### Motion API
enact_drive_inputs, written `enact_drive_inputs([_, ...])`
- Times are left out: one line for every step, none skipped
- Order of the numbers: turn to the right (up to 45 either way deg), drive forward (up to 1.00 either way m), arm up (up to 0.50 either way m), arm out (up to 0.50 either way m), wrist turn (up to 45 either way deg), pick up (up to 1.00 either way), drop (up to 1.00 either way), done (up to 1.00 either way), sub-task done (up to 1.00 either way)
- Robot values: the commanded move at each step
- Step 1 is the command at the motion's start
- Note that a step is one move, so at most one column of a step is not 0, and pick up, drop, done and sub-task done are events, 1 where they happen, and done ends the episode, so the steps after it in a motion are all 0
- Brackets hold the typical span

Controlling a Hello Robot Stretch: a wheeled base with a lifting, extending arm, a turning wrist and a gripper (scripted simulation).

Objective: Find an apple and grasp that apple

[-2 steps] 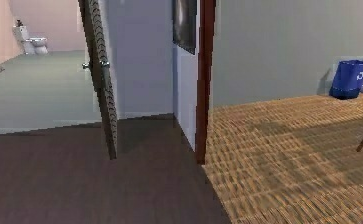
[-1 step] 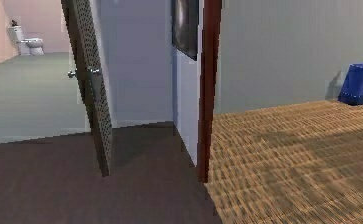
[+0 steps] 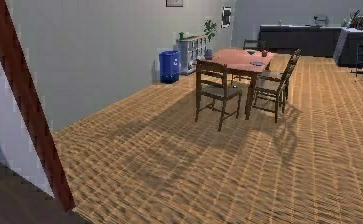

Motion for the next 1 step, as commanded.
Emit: enact_drive_inputs([15.0,0.0,0.0,0.0,0.0,0.0,0.0,0.0,0.0])
